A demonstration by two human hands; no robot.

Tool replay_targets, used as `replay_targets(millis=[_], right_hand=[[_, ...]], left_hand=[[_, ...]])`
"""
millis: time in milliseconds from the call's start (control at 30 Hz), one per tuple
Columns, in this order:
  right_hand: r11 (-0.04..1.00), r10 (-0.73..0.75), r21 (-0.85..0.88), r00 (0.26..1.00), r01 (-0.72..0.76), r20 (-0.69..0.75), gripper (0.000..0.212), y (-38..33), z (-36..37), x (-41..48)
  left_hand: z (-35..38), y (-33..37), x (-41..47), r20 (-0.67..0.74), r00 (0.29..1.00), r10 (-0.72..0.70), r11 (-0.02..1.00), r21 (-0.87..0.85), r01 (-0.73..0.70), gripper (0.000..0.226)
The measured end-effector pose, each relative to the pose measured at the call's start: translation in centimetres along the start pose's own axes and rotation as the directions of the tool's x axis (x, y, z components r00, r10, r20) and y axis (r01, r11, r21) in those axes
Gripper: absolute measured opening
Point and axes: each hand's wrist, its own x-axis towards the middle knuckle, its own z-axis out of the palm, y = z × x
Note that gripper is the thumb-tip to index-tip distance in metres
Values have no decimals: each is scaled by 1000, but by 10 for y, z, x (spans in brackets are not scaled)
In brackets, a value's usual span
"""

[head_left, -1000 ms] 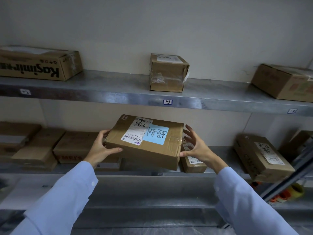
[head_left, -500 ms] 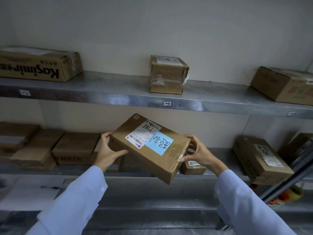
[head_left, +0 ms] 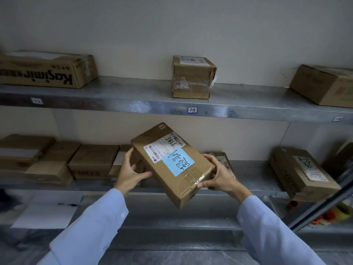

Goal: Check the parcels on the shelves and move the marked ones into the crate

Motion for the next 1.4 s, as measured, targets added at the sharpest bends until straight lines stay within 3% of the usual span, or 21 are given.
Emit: replay_targets(millis=[167,333,433,600,733,967,1400], right_hand=[[999,-41,14,997,42,-68,94,1,19,1],[998,-41,49,995,46,-95,104,3,35,1],[998,-30,58,995,36,-99,100,4,43,1],[996,-53,66,996,58,-68,99,2,60,-1],[995,-56,79,998,56,-2,95,-4,61,-3],[988,-8,157,992,-13,128,78,-18,54,-9],[983,-16,185,989,-12,149,95,-24,78,-18]], left_hand=[[5,-2,-14,118,993,6,1000,24,-9,94],[4,-10,-24,232,972,-39,997,80,21,104],[0,-11,-29,302,949,-86,993,108,55,113],[2,-15,-37,257,963,-86,985,167,44,127],[-1,-14,-43,186,982,-26,990,143,-1,118],[-44,-19,-36,274,958,-89,996,23,86,122],[-62,-20,-50,330,939,-102,994,-8,111,111]])
